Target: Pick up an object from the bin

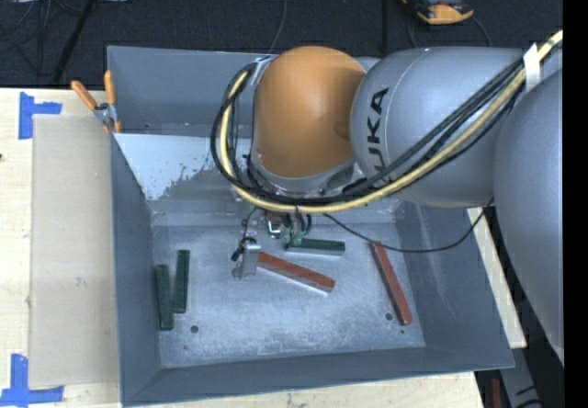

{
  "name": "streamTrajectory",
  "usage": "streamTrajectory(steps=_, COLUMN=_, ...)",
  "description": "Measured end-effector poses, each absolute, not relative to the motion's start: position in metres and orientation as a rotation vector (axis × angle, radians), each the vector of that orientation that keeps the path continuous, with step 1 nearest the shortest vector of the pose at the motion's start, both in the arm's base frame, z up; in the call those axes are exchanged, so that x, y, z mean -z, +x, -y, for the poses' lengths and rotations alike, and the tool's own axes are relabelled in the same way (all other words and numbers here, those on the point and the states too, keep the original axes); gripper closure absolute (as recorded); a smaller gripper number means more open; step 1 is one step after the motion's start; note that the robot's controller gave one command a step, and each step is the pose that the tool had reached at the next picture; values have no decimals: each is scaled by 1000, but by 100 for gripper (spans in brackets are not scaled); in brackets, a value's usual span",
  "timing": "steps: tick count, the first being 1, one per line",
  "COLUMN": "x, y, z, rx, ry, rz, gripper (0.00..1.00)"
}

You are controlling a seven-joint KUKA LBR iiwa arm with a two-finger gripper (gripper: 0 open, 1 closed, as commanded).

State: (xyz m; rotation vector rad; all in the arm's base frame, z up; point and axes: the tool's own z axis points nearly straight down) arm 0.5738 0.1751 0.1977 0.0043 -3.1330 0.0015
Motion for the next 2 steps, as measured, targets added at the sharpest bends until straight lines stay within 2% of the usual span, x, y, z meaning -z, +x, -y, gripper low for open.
streamTrajectory(steps=1, x=-72, y=553, z=-81, rx=-7, ry=-103, rz=3129, gripper=0)
streamTrajectory(steps=2, x=-77, y=556, z=-84, rx=0, ry=-102, rz=3138, gripper=100)
